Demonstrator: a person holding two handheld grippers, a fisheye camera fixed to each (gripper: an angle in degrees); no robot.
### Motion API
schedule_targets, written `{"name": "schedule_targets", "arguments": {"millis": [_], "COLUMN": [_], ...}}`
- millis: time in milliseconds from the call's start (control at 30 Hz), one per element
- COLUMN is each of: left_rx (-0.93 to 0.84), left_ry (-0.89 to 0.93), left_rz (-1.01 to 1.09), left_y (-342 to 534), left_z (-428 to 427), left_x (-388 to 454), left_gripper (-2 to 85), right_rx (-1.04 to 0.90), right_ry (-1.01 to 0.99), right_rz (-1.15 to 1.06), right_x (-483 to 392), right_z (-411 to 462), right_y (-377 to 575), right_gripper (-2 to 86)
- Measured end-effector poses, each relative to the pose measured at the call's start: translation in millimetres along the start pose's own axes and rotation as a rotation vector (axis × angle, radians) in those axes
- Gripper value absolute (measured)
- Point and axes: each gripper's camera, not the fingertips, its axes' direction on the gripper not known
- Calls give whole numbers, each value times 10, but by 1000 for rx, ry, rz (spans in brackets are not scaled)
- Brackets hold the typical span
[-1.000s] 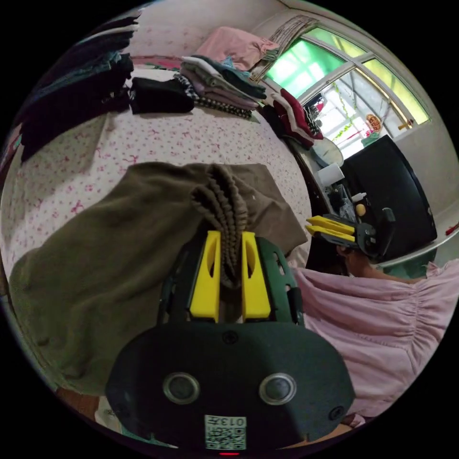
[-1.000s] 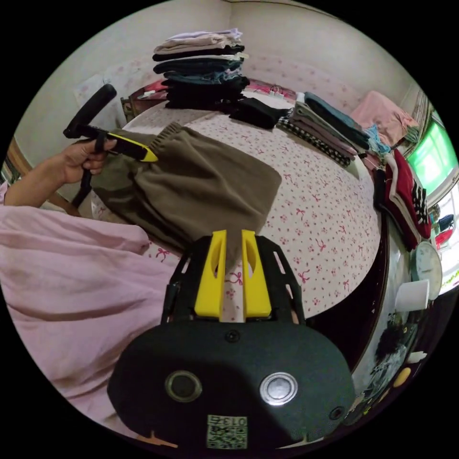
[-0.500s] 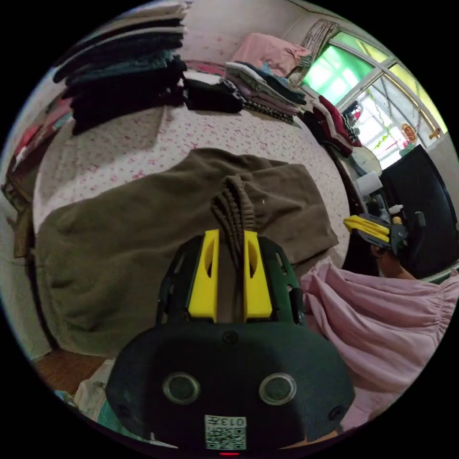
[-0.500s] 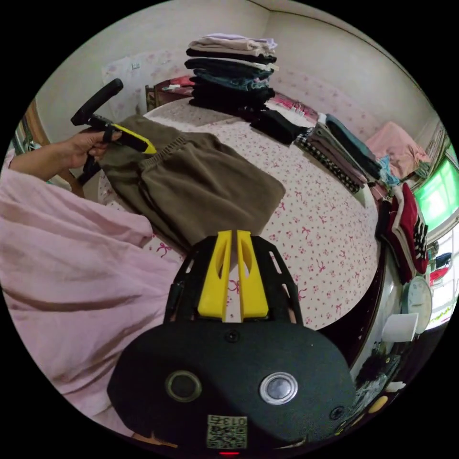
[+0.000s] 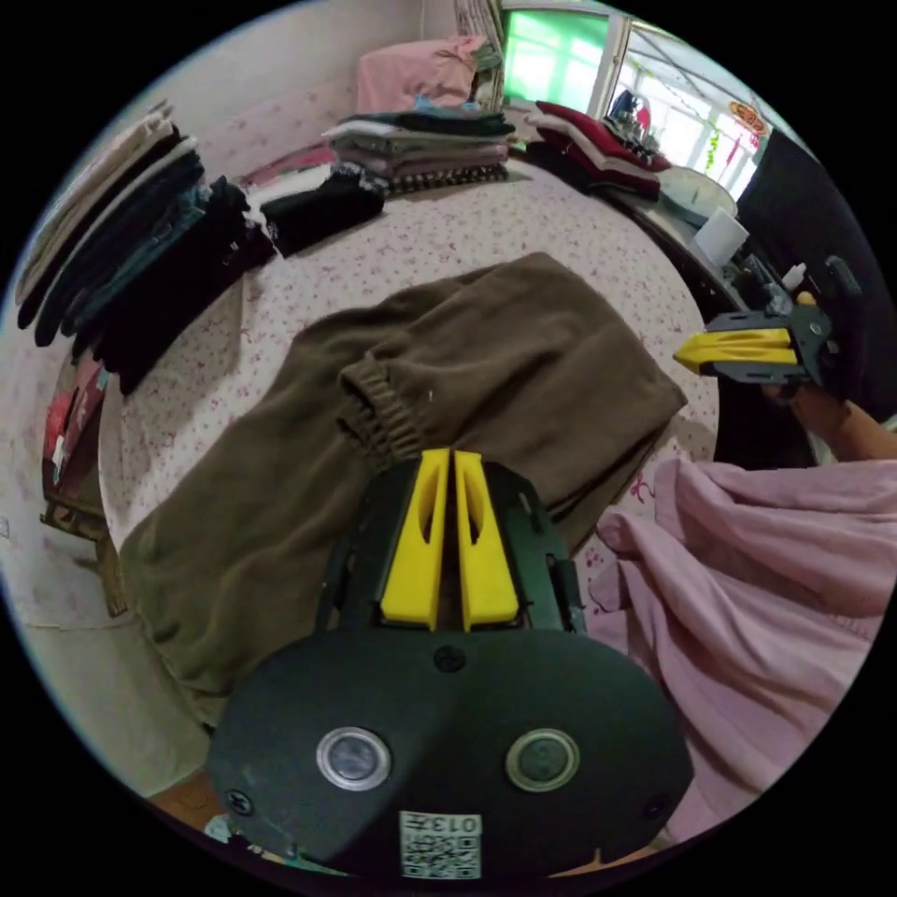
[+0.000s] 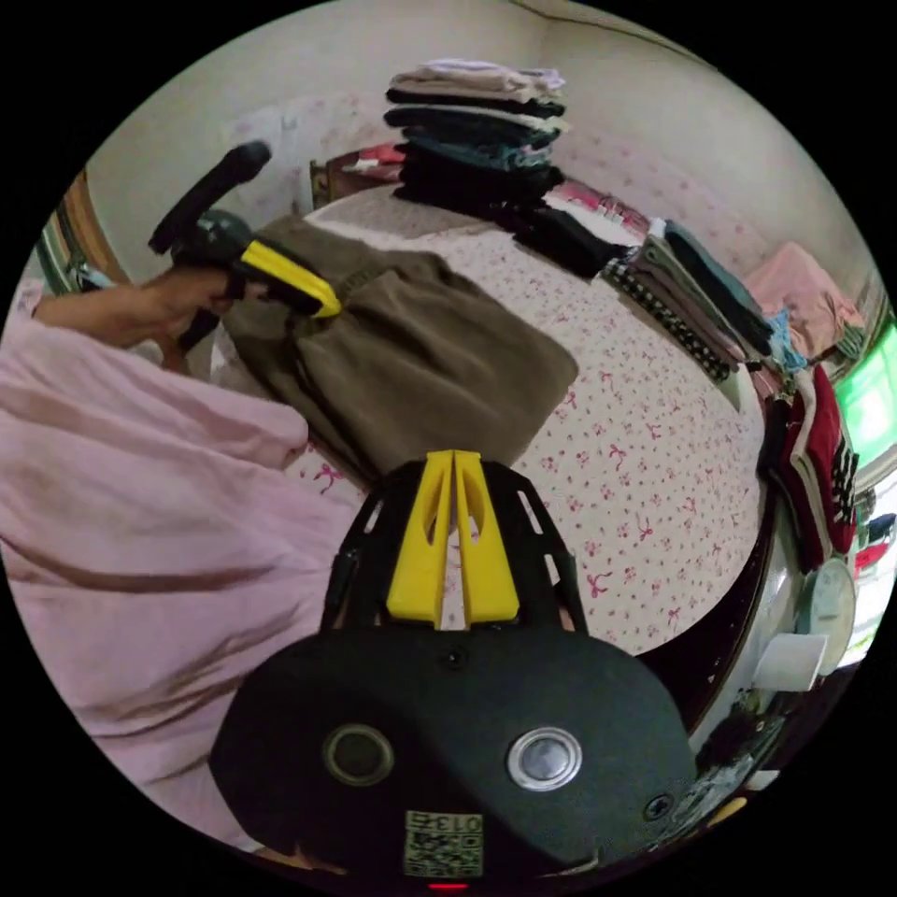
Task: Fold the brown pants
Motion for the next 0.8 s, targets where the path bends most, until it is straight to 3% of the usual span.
{"name": "schedule_targets", "arguments": {"millis": [100, 267, 400, 467, 600, 800], "left_rx": [111, 88, -108, -26, 11, 132], "left_ry": [-62, -74, 28, 101, 173, 26], "left_rz": [28, 3, -11, -63, -121, -80], "left_y": [-130, -473, -341, -161, -68, 63], "left_z": [-351, -386, -262, -372, -675, -1313], "left_x": [144, 209, 49, -62, -167, -13], "left_gripper": [5, 2, 0, -1, -2, -3], "right_rx": [67, 81, -47, -158, -77, 91], "right_ry": [50, 121, 66, 3, -99, -149], "right_rz": [49, 86, 153, 159, 228, 199], "right_x": [290, 663, 1007, 1113, 1341, 1135], "right_z": [-119, 138, 613, 899, 696, 189], "right_y": [-150, -662, -971, -986, -876, -584], "right_gripper": [-2, -2, -2, -2, -2, -2]}}
